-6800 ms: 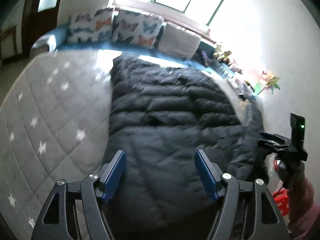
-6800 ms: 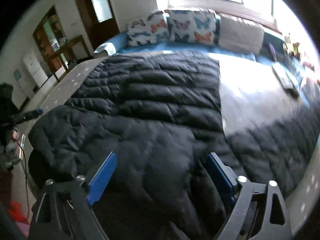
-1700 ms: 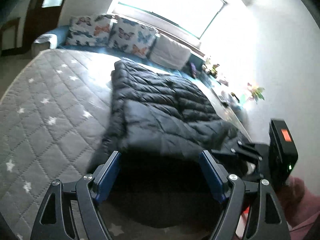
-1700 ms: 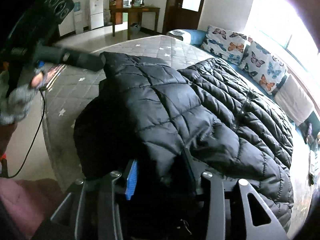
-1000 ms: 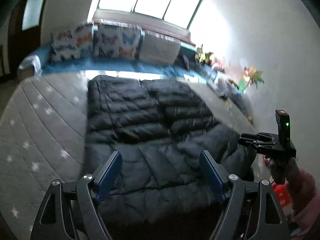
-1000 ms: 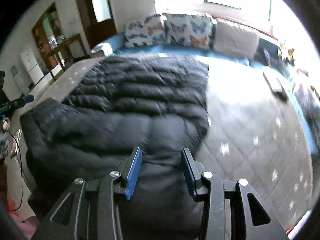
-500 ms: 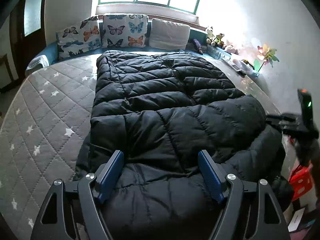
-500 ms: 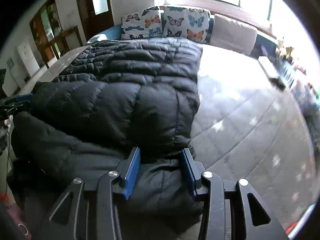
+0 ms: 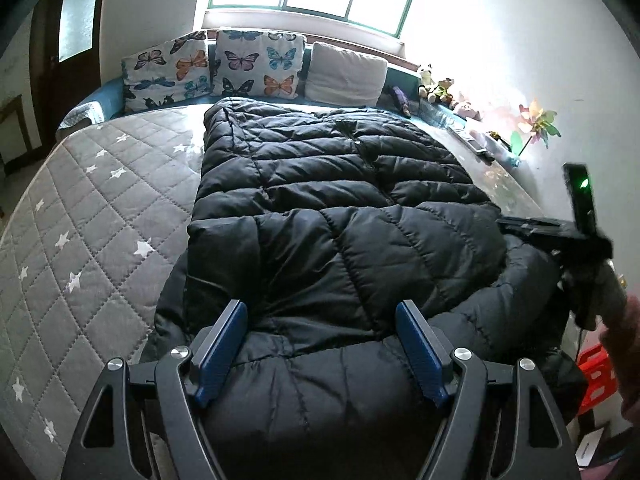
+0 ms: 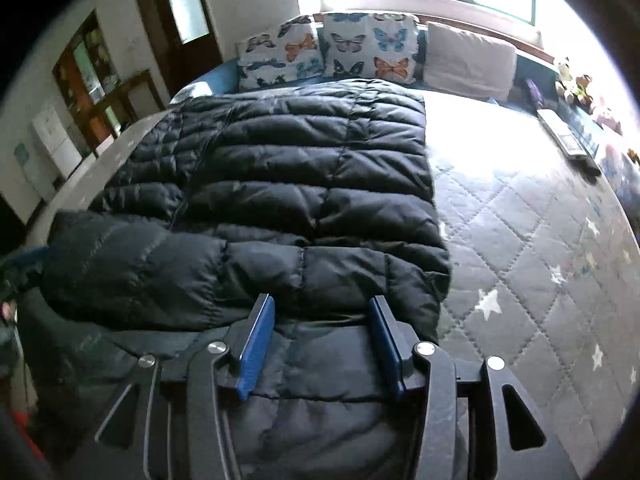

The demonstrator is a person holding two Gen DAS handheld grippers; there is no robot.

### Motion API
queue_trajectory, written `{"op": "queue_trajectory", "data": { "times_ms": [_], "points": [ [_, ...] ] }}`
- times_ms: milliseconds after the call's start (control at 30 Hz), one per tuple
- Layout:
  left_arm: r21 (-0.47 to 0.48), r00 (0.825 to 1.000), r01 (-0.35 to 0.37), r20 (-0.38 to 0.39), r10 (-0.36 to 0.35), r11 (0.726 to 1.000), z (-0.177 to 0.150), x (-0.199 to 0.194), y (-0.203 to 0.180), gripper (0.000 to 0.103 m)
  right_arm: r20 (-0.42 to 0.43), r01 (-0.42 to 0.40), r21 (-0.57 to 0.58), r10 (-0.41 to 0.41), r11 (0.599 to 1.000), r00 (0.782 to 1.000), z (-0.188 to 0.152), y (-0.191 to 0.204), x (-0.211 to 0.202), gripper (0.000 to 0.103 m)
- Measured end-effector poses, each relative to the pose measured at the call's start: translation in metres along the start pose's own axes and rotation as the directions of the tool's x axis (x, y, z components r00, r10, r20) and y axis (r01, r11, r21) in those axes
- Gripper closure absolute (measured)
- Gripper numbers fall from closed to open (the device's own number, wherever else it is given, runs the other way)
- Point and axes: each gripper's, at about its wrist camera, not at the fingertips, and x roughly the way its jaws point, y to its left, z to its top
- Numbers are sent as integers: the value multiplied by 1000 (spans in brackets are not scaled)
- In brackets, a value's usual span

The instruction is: Fold large clothes

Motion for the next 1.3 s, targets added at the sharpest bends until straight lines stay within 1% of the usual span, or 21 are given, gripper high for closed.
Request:
{"op": "queue_trajectory", "data": {
  "times_ms": [67,100,133,167,267,300,333,433,500,567,600,667,733,800,867,933,1000,1100,1200,1267,1300],
  "points": [
    [10,1000,-21,-9,22,1000,2,-3,-4,22,6,30,21,-30,999,1000,6,3,-15,50],
    [12,1000,-27,-13,27,1000,5,-5,-6,22,23,27,17,-28,999,999,9,8,-25,50],
    [11,1000,-23,-11,23,1000,9,-11,-9,22,39,2,-1,-2,1000,999,12,15,-33,50],
    [5,1000,-8,0,8,1000,15,-17,-11,22,49,-21,-25,22,999,999,14,25,-38,50],
    [-18,995,81,56,-80,997,31,-37,-21,22,59,-63,-115,70,991,996,23,61,-43,50],
    [-17,991,119,66,-117,993,38,-39,-27,22,52,-82,-136,90,987,995,24,70,-42,50],
    [-8,989,133,63,-132,991,41,-38,-32,22,35,-108,-161,115,981,993,25,82,-37,50],
    [20,987,158,13,-159,987,49,-14,-47,22,-11,-121,-246,122,962,992,23,111,-18,50],
    [16,988,148,-42,-147,989,48,11,-49,22,-30,-97,-307,92,947,995,19,128,-4,50],
    [21,992,111,-68,-110,994,43,29,-48,23,-41,-71,-342,61,937,997,15,136,9,50],
    [23,992,99,-77,-97,995,40,36,-47,24,-55,-69,-341,54,937,997,14,135,16,50],
    [43,994,88,-76,-84,995,33,45,-46,23,-82,-75,-332,51,940,995,12,131,26,50],
    [69,995,69,-72,-64,995,29,52,-48,23,-89,-83,-318,58,945,994,12,129,29,50],
    [82,996,64,-71,-59,995,27,54,-49,23,-86,-100,-303,77,948,993,14,125,22,50],
    [69,995,79,-67,-74,994,24,55,-44,23,-71,-129,-270,113,954,991,15,117,2,50],
    [66,995,87,-63,-83,994,24,57,-42,23,-54,-107,-268,96,957,994,11,110,-18,50],
    [74,995,80,-61,-75,994,24,58,-43,23,-47,-81,-272,71,959,996,4,103,-35,50],
    [89,996,70,-54,-65,994,22,56,-44,23,-52,-17,-270,3,963,999,-13,85,-54,48],
    [99,997,63,-47,-59,993,19,55,-45,22,-65,24,-249,-41,968,997,-31,71,-51,48],
    [112,998,50,-43,-45,992,18,56,-48,22,-83,14,-210,-32,978,996,-45,62,-37,48],
    [121,999,40,-41,-35,992,17,56,-50,22,-77,5,-199,-20,980,997,-51,60,-33,48]
  ]
}}
